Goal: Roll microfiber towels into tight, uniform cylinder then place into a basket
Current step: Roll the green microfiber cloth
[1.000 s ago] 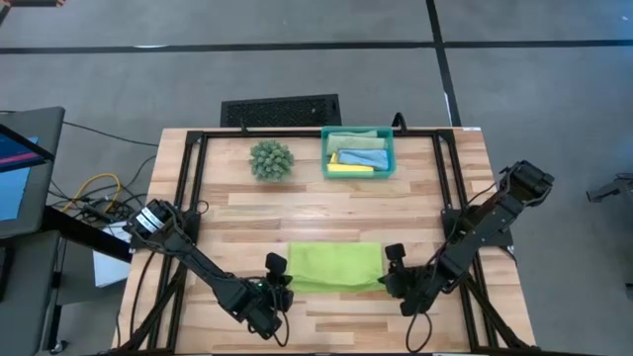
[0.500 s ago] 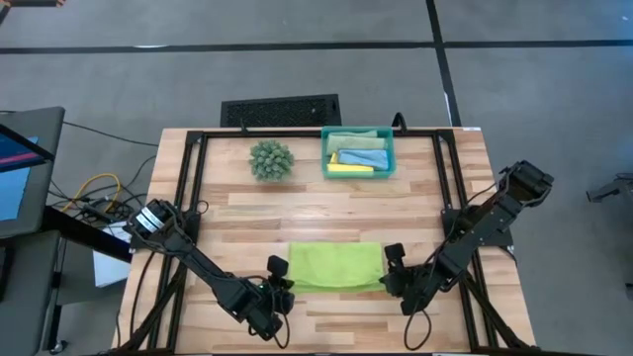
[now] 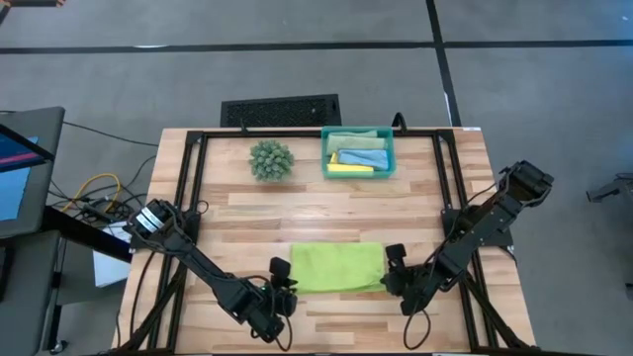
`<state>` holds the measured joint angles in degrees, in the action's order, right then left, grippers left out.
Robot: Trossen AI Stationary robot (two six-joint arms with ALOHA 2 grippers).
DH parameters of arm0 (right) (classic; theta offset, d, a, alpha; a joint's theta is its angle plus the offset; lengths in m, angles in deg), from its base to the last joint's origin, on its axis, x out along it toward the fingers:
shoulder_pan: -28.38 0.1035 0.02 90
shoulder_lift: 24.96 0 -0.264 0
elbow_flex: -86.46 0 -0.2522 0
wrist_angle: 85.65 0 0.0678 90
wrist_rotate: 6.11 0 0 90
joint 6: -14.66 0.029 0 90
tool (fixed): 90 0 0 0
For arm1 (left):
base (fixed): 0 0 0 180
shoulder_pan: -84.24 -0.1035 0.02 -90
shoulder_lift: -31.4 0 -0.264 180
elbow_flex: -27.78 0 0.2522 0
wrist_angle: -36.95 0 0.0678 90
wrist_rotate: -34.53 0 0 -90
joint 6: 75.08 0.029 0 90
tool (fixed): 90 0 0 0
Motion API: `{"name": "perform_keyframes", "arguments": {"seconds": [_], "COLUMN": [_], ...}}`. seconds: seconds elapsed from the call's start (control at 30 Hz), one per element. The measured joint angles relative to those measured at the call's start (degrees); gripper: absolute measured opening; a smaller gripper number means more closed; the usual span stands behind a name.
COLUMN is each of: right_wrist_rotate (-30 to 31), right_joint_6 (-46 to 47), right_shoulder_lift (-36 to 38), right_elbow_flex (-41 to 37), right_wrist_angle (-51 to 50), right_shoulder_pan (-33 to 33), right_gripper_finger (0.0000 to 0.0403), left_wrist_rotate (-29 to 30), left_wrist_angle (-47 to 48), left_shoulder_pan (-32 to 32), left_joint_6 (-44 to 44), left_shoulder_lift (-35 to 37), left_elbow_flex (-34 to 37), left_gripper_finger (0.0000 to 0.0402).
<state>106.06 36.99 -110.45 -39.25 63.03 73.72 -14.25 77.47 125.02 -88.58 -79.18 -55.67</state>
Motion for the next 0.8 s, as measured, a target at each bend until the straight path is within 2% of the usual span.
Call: {"name": "perform_keyframes", "arguments": {"seconds": [0.23,0.4,0.53,0.67,0.8], "right_wrist_rotate": [-0.1,-4.1,-4.5,-8.5,-9.0], "right_joint_6": [5.7,10.1,10.7,11.1,8.5], "right_shoulder_lift": [0.0,0.0,0.0,0.0,0.0], "right_elbow_flex": [0.0,0.0,0.0,0.0,0.0], "right_wrist_angle": [-0.2,-0.2,-0.2,-0.4,0.4], "right_shoulder_pan": [0.0,-0.2,-0.2,0.0,-0.2], "right_gripper_finger": [0.0045,0.0077,0.0114,0.0150,0.0165], "left_wrist_rotate": [-0.7,-0.9,-2.7,-4.0,-4.8], "left_wrist_angle": [0.6,0.4,0.1,-0.2,-2.5], "left_shoulder_pan": [-0.3,-1.4,-2.5,-3.2,-3.6], "left_joint_6": [-1.1,-2.1,-3.8,-4.2,-3.7], "left_shoulder_lift": [0.0,0.0,0.0,0.0,0.0], "left_elbow_flex": [-0.5,0.5,1.4,1.5,1.6], "left_gripper_finger": [0.0122,0.0122,0.0122,0.0122,0.0122]}}
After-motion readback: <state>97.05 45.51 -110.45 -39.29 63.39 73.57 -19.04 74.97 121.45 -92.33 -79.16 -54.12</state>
